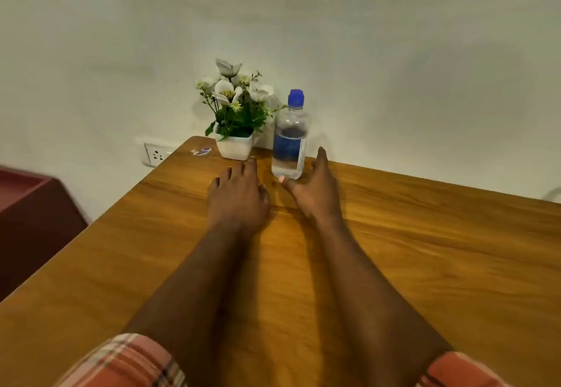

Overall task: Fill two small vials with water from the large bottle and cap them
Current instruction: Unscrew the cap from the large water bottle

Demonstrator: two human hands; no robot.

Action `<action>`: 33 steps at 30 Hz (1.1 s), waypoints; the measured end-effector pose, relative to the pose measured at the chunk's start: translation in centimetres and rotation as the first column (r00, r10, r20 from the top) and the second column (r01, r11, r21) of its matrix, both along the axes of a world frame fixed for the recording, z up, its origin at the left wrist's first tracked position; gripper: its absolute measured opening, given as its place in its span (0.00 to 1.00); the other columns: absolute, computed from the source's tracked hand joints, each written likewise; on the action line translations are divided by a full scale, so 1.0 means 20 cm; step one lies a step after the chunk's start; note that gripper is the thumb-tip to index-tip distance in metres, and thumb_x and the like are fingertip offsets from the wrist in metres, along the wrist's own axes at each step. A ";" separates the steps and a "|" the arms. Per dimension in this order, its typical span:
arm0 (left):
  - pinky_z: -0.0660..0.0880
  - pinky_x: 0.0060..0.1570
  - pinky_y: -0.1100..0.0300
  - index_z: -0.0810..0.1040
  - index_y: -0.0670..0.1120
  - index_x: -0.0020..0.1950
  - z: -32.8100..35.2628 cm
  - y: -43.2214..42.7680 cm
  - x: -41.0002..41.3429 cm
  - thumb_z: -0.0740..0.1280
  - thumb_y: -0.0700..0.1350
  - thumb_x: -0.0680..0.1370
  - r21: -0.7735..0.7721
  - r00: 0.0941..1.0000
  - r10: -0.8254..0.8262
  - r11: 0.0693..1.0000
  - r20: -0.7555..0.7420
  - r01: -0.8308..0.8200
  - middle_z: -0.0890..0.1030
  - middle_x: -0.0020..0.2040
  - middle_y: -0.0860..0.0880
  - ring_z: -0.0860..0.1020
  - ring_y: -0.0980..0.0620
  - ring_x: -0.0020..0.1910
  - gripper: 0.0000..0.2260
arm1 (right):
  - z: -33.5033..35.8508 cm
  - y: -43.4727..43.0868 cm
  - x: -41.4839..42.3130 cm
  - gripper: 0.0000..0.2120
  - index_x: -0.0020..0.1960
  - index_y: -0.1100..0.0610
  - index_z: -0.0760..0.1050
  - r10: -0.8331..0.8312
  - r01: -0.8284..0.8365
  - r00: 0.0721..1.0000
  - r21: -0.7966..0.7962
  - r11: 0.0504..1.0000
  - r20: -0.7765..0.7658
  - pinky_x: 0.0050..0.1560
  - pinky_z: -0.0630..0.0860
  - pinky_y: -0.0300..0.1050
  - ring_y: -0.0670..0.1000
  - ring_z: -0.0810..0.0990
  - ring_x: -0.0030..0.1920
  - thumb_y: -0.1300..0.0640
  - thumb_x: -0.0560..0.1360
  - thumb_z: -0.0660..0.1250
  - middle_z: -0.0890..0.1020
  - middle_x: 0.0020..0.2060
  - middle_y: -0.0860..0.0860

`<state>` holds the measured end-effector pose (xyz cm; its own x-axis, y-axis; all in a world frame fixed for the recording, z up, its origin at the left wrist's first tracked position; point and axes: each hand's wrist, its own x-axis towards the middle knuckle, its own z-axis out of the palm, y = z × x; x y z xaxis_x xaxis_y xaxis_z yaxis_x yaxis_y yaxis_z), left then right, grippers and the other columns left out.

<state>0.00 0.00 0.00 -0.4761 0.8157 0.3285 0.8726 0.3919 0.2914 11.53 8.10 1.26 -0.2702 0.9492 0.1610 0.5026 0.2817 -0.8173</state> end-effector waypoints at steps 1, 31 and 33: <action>0.64 0.68 0.46 0.55 0.48 0.76 0.00 0.03 -0.02 0.58 0.55 0.79 0.005 1.000 0.000 1.000 -0.002 0.000 0.67 0.72 0.44 0.65 0.44 0.71 0.28 | 0.00 0.03 -0.02 0.51 0.80 0.51 0.49 0.008 -0.008 1.000 0.021 1.000 -0.023 0.70 0.72 0.56 0.58 0.66 0.75 0.44 0.69 0.77 0.64 0.77 0.54; 0.67 0.66 0.51 0.56 0.47 0.76 -0.03 -0.32 0.36 0.59 0.53 0.80 0.014 0.995 -0.099 0.995 -0.024 0.099 0.67 0.73 0.45 0.68 0.46 0.69 0.27 | -0.01 -0.42 0.40 0.37 0.71 0.52 0.67 0.022 -0.013 0.991 0.075 0.997 -0.131 0.57 0.78 0.42 0.52 0.79 0.63 0.48 0.66 0.79 0.79 0.65 0.50; 0.67 0.66 0.51 0.56 0.47 0.76 -0.03 -0.39 0.44 0.59 0.53 0.80 0.009 0.994 -0.105 0.994 -0.024 0.106 0.67 0.73 0.46 0.67 0.47 0.69 0.27 | -0.01 -0.51 0.48 0.37 0.70 0.53 0.68 0.018 -0.008 0.990 0.078 0.997 -0.139 0.58 0.79 0.44 0.51 0.80 0.62 0.49 0.66 0.80 0.79 0.64 0.50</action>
<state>8.78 -7.88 -0.54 -0.3796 0.8575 0.3472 0.9156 0.2943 0.2739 21.16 -2.14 1.07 -0.2523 0.9291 0.2704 0.3812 0.3523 -0.8547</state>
